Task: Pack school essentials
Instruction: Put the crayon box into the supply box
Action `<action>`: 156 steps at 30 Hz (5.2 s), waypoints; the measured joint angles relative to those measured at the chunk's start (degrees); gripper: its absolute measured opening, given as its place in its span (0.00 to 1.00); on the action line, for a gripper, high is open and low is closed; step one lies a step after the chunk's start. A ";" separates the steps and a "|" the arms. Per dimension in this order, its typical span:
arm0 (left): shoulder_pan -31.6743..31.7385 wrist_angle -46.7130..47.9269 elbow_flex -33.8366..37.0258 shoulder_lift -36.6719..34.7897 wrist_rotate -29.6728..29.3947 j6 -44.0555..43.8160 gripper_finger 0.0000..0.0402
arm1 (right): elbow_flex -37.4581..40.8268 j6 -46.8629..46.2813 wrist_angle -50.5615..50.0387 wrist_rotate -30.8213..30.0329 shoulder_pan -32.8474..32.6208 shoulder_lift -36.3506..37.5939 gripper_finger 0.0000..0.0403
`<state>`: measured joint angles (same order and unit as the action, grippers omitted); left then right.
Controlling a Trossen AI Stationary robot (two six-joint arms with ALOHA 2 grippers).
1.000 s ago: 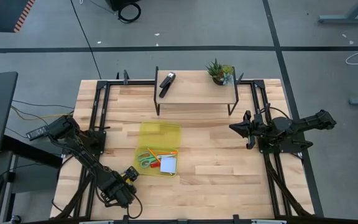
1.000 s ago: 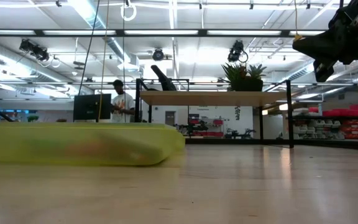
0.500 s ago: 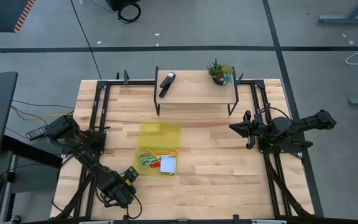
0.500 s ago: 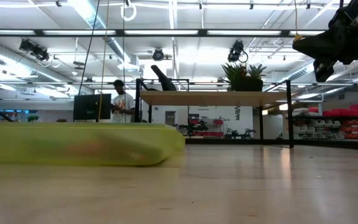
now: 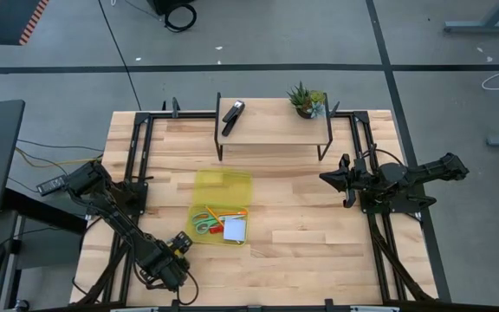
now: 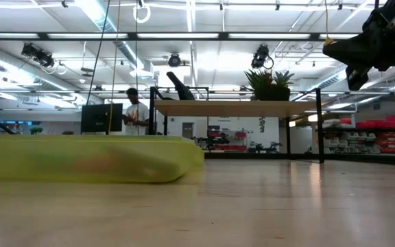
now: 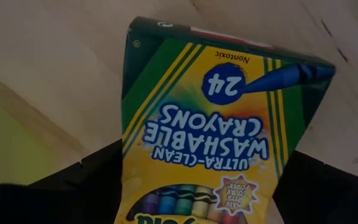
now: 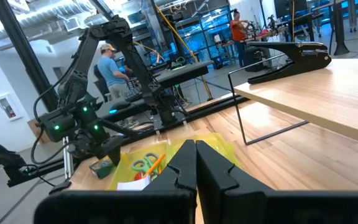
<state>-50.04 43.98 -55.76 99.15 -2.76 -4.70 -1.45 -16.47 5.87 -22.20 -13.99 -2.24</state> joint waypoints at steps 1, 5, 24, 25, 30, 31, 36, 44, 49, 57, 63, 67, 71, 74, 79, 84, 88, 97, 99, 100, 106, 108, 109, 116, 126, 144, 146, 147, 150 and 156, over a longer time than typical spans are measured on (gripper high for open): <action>0.00 0.26 -0.04 0.00 -0.02 -0.38 0.84 | 0.00 -0.01 0.01 0.00 -0.01 0.00 0.02; 0.02 0.59 -0.07 0.00 0.02 -0.84 0.84 | 0.00 -0.01 0.01 0.00 -0.01 0.00 0.02; 0.04 4.79 -0.16 -2.66 0.33 -1.22 0.84 | 0.00 0.00 0.02 0.00 0.01 0.00 0.02; 0.09 4.97 -0.16 -3.30 0.29 -1.58 0.84 | 0.00 0.00 0.02 0.00 -0.01 0.00 0.02; 0.40 4.88 -0.16 -6.12 -0.41 -4.00 0.84 | 0.00 0.00 0.00 0.00 -0.01 0.00 0.02; 0.44 4.90 -0.16 -6.62 -0.53 -4.69 0.84 | 0.00 0.00 0.02 0.00 -0.01 0.00 0.02; 0.50 4.90 -0.18 -8.73 -1.10 -7.15 0.84 | 0.00 -0.01 0.01 0.00 0.01 0.00 0.02; 1.96 5.34 -0.20 -11.73 -2.15 -11.52 0.84 | 0.00 0.00 0.01 0.00 0.01 0.00 0.02; 3.98 5.76 -0.21 -13.72 -2.14 -14.20 0.84 | 0.00 0.00 0.02 0.00 0.01 0.00 0.02; 6.55 5.95 -0.21 -16.86 -2.14 -16.28 0.84 | 0.00 0.00 0.00 0.00 0.01 0.02 0.02; 9.13 6.76 -0.21 -19.08 -2.12 -20.57 0.84 | 0.00 -0.01 0.00 0.00 0.01 0.01 0.02; 10.82 8.08 -0.21 -20.48 -2.04 -22.62 0.84 | 0.00 0.00 0.02 0.00 0.01 0.00 0.02; 12.47 8.86 -0.21 -22.23 -1.88 -23.36 0.84 | 0.00 0.00 0.00 0.00 0.00 0.00 0.02; 14.19 8.83 -0.21 -23.12 -1.90 -23.40 0.84 | 0.00 -0.01 0.02 0.00 0.01 0.00 0.02; 17.32 8.64 -0.21 -23.21 -1.90 -23.32 0.84 | 0.00 0.00 0.02 0.00 0.01 0.00 0.02; 20.40 8.05 -0.21 -23.21 -1.92 -21.34 0.84 | 0.00 -0.02 0.00 0.00 -0.01 0.00 0.02; 22.50 7.02 -0.21 -23.21 -1.92 -19.36 0.84 | 0.00 -0.02 0.02 0.00 0.00 0.00 0.02; 26.05 5.95 -0.21 -23.21 -1.95 -13.97 0.84 | 0.00 -0.02 0.01 0.00 -0.01 0.02 0.02; 26.65 5.30 -0.21 -23.19 -2.01 -13.07 0.84 | 0.00 0.00 0.02 0.00 -0.01 0.01 0.02; 26.92 5.01 -0.21 -23.19 -2.10 -12.67 0.84 | 0.00 0.00 0.01 0.00 0.00 0.00 0.02; 28.06 2.95 -0.21 -23.19 -2.16 -11.05 0.84 | 0.00 -0.01 0.00 0.00 0.01 0.01 0.02; 28.43 2.41 -0.21 -23.19 -2.16 -10.97 0.84 | 0.00 0.00 0.02 0.00 0.01 0.01 0.02; 28.63 2.28 -0.21 -23.19 -2.16 -10.76 0.84 | 0.00 -0.01 0.01 0.00 0.00 0.00 0.02; 28.76 0.17 -0.21 -23.19 -2.64 -9.15 0.84 | 0.00 -0.02 0.02 0.00 0.00 0.01 0.02; 28.76 -0.08 -0.21 -23.17 -2.62 -9.19 0.84 | 0.00 0.00 0.00 0.00 0.00 0.00 0.02; 28.76 -0.04 -0.21 -23.17 -2.62 -9.43 0.84 | 0.00 0.00 0.01 0.00 0.00 0.00 0.02; 28.76 -0.04 -0.21 -23.17 -2.60 -9.63 0.84 | 0.00 -0.02 0.00 0.00 -0.01 0.00 0.02; 28.76 -0.07 -0.21 -23.17 -2.62 -9.63 0.84 | 0.00 -0.02 0.02 0.00 0.01 0.00 0.02; 28.74 -1.01 -0.21 -23.17 -3.59 -9.56 0.84 | 0.00 0.00 0.00 0.00 0.01 0.00 0.02; 29.33 -5.92 -0.21 -21.48 -6.03 -5.53 0.84 | 0.00 0.00 0.02 0.00 -0.01 0.00 0.02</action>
<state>-20.72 38.06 -55.96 77.68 -8.80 -10.22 -1.45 -16.47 5.89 -22.20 -14.00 -2.24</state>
